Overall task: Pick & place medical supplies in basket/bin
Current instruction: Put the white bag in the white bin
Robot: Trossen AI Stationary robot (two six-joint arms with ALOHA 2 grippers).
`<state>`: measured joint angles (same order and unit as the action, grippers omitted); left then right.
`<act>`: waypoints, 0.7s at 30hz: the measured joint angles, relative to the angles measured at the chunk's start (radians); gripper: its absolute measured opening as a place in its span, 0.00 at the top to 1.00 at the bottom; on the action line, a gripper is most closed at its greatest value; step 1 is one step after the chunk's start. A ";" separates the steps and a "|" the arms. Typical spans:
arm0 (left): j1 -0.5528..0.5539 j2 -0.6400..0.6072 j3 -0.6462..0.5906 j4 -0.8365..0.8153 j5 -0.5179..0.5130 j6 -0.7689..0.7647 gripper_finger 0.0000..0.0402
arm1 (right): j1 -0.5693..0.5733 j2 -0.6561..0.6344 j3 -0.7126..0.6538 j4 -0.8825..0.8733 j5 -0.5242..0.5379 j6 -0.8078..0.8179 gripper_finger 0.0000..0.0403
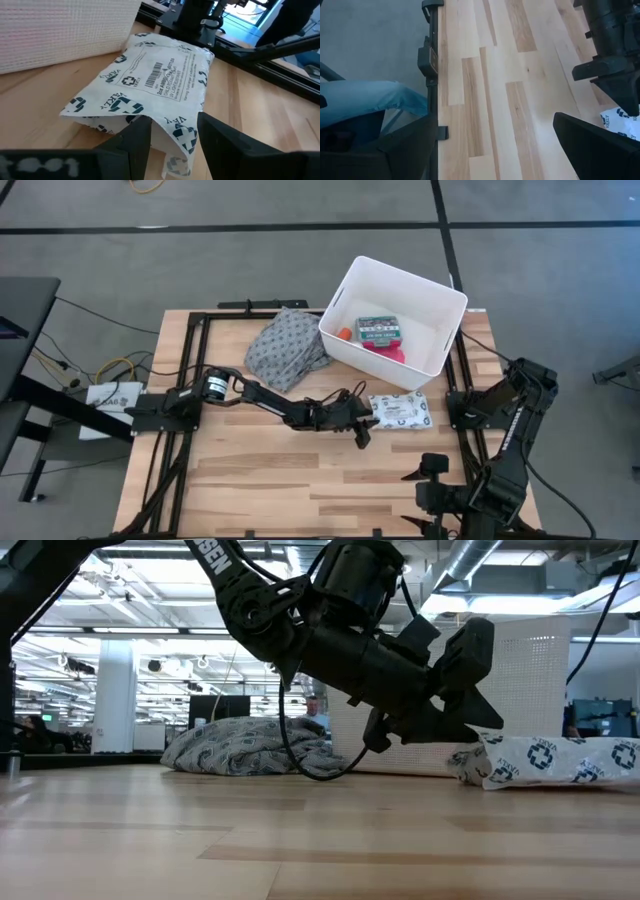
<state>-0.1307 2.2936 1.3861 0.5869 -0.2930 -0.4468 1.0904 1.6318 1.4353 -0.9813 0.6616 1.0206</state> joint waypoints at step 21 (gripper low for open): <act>0.008 0.195 0.215 0.003 -0.038 -0.069 0.62 | -0.007 -0.001 0.001 0.000 -0.004 -0.001 0.03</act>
<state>-0.1231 2.4885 1.6008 0.5903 -0.3309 -0.5162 1.0836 1.6310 1.4361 -0.9816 0.6574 1.0199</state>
